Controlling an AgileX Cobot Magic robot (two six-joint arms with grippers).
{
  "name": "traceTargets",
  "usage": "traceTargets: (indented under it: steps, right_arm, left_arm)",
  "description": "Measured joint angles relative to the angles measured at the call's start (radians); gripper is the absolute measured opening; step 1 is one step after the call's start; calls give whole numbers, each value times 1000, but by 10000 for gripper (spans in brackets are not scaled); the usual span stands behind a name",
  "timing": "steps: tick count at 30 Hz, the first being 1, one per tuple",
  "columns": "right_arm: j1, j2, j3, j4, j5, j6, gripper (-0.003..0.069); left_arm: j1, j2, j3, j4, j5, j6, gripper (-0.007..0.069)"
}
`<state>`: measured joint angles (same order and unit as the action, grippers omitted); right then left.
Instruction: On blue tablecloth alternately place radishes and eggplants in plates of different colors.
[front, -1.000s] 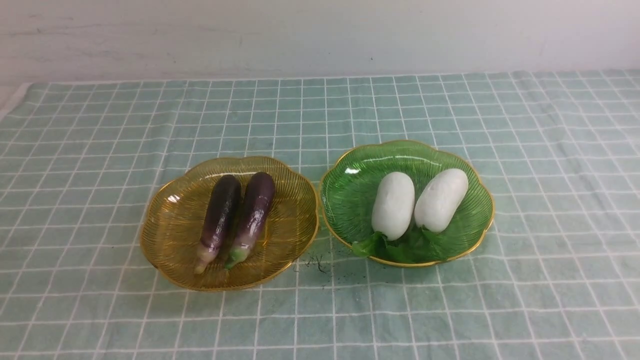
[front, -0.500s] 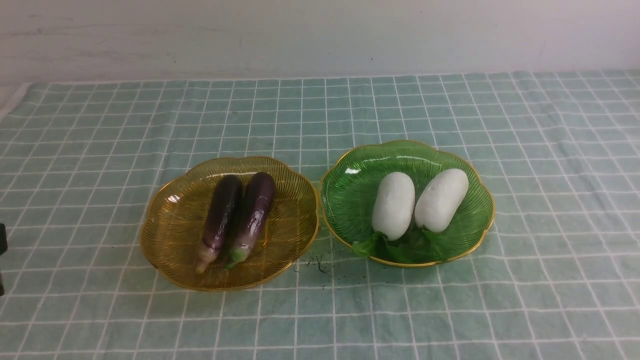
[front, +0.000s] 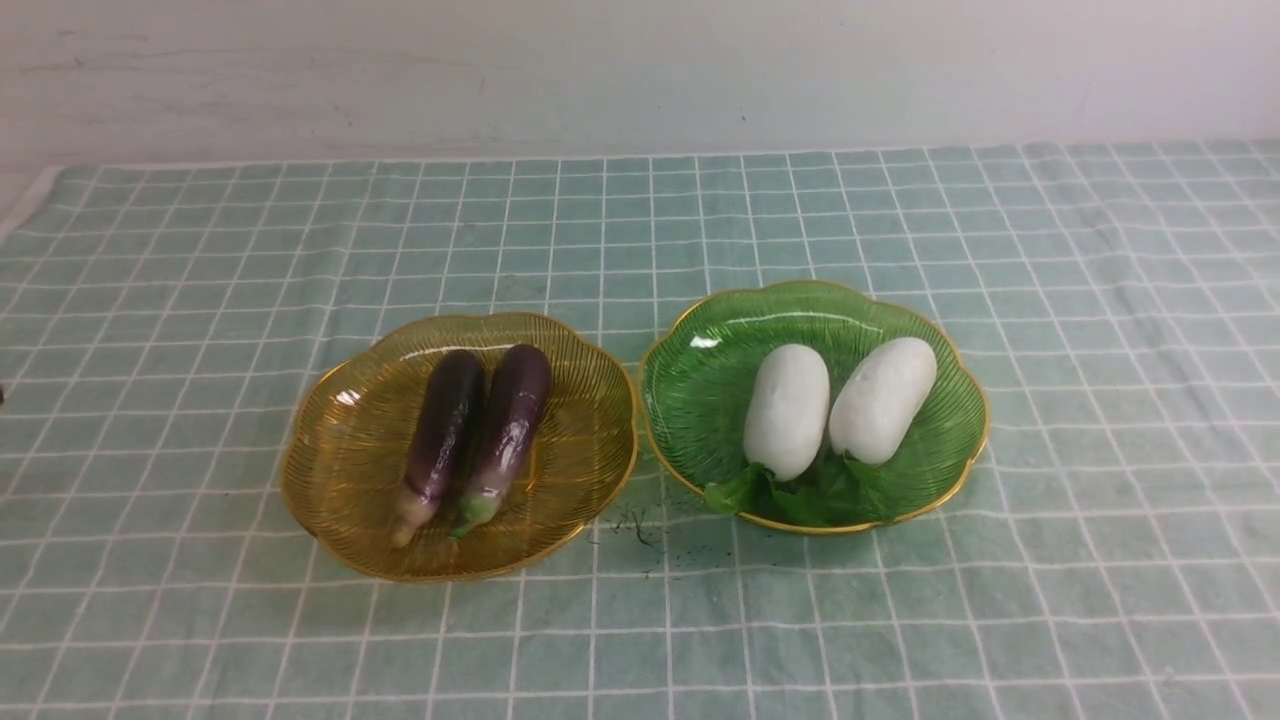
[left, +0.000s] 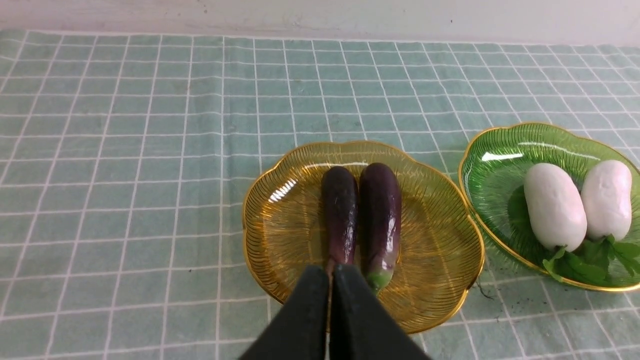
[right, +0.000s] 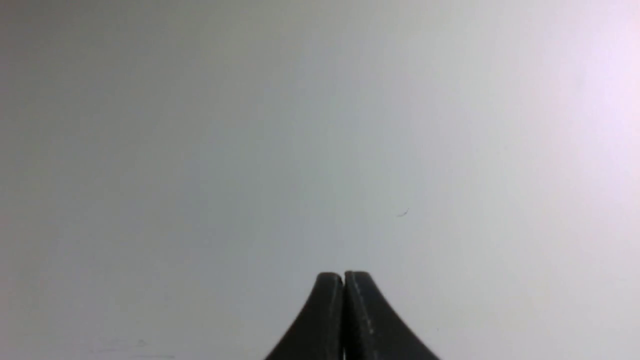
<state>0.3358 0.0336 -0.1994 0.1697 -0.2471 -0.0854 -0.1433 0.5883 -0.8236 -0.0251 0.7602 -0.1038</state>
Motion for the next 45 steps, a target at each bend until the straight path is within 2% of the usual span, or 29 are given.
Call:
traceTargets:
  steps: [15, 26, 34, 40, 41, 45]
  right_arm:
    - [0, 0, 0, 0, -6, 0, -15]
    - [0, 0, 0, 0, -7, -1, -15]
    - [0, 0, 0, 0, -7, -1, -15]
    - [0, 0, 0, 0, -7, -1, -15]
    - [0, 0, 0, 0, -7, -1, -15]
    - [0, 0, 0, 0, -7, -1, -15]
  left_arm:
    - [0, -287, 315, -70, -75, 3, -8]
    - [0, -300, 361, -82, -43, 4, -8]
    - [0, -300, 369, -19, -58, 12, -8]
    - [0, -376, 474, 16, -221, 116, -8]
    - [0, -417, 543, 11, -276, 179, -8]
    - [2, -518, 705, -15, -374, 282, -8]
